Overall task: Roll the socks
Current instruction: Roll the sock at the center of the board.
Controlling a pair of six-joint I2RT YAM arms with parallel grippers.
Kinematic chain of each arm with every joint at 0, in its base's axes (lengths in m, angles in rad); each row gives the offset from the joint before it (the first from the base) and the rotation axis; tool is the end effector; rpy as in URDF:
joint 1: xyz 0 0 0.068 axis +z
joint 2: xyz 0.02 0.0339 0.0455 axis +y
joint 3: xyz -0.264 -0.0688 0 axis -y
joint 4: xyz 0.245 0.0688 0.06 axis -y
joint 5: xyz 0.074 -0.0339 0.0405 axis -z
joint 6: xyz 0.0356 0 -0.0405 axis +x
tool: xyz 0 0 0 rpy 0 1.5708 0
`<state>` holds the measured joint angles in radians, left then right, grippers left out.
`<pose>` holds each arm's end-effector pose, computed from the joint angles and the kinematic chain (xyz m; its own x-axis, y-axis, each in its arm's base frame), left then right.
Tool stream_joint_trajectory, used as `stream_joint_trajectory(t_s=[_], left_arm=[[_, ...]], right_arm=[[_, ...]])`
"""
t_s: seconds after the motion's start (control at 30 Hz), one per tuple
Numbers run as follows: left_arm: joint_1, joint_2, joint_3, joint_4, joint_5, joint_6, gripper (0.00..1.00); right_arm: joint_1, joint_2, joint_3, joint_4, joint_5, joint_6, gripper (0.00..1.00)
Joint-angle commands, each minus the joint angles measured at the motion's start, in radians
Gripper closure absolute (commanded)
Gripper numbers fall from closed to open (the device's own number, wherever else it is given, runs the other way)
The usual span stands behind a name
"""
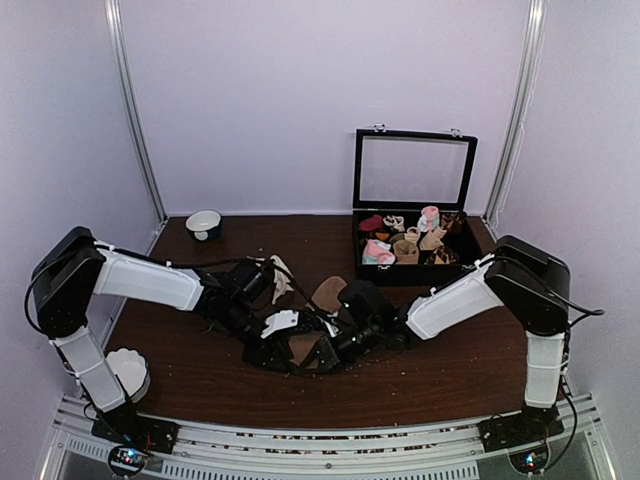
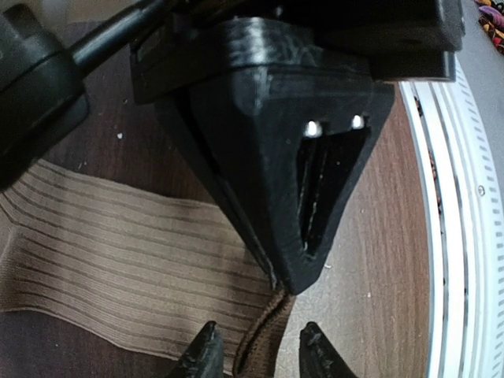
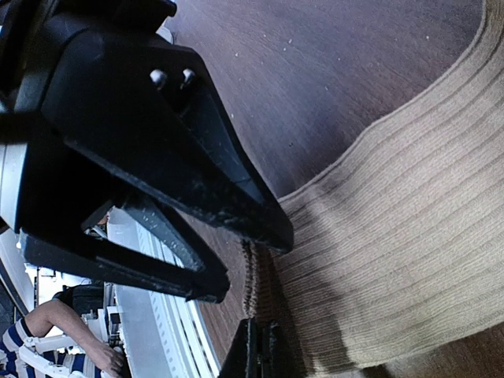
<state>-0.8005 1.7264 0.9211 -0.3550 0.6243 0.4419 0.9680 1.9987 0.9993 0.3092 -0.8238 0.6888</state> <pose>0.2044 -0.2406 0.1449 -0.2587 0.7649 -0.5899 0.9463 0.0780 -0.3138 0.1986 0.3346 0.1175 -0.8383 -0.4563 -0.2984 -0.4503 0.2709 0.8508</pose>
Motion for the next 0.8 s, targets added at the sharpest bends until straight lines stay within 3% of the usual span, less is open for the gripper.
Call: stream_joint_trajectory(t_s=[0.0,0.23,0.37,0.43,0.6,0.77], left_arm=[[-0.005,0.025,-0.010,0.018,-0.018,0.001,0.71],[-0.005,0.051,-0.015,0.029,-0.024,-0.019,0.87],[-0.003,0.075,-0.010,0.048,-0.059,-0.060,0.96],[-0.003,0.082,-0.010,0.056,-0.069,-0.077,1.00],[0.021,0.084,-0.032,0.102,-0.047,-0.124,1.00],[0.035,0.106,-0.015,0.077,-0.015,-0.137,1.00]], right_arm=[[-0.006,0.029,0.021,0.009,-0.020,0.014,1.00],[-0.007,0.015,-0.009,0.083,0.000,0.052,0.99],[-0.006,0.005,-0.052,0.195,0.006,0.141,0.80],[-0.007,0.002,-0.075,0.252,0.006,0.185,0.78],[-0.007,-0.018,-0.091,0.133,0.045,0.176,0.66],[-0.019,-0.112,-0.195,0.181,0.127,0.196,0.60]])
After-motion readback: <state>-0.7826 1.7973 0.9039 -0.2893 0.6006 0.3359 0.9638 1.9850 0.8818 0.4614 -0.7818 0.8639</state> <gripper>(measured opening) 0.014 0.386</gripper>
